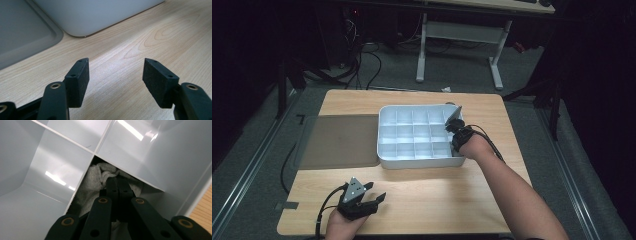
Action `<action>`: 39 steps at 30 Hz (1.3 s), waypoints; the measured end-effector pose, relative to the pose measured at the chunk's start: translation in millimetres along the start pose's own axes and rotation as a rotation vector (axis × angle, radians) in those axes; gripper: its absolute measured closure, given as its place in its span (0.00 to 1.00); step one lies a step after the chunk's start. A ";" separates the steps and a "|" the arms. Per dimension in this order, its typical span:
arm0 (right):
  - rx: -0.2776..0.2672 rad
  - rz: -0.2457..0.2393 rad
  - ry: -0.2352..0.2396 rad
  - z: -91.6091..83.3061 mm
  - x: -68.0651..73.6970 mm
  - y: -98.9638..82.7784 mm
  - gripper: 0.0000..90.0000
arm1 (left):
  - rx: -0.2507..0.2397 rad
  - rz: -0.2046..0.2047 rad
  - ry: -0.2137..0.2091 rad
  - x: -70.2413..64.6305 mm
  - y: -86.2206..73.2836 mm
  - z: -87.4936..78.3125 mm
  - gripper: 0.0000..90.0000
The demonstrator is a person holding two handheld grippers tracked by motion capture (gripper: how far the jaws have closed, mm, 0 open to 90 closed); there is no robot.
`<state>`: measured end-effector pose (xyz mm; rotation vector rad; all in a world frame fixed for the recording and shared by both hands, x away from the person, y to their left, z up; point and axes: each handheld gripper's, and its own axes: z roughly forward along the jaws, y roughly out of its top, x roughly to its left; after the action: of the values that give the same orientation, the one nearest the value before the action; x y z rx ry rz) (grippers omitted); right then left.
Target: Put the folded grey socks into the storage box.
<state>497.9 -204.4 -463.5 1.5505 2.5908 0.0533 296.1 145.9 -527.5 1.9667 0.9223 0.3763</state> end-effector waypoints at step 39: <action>-0.279 0.026 0.060 -48.9 -0.1 -37.4 0.66 | 0.007 0.007 -0.005 -1.2 0.7 1.7 0.43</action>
<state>459.2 -220.6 -418.5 1.5001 2.4755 0.4498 296.5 143.8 -527.8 1.9769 0.9149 0.3731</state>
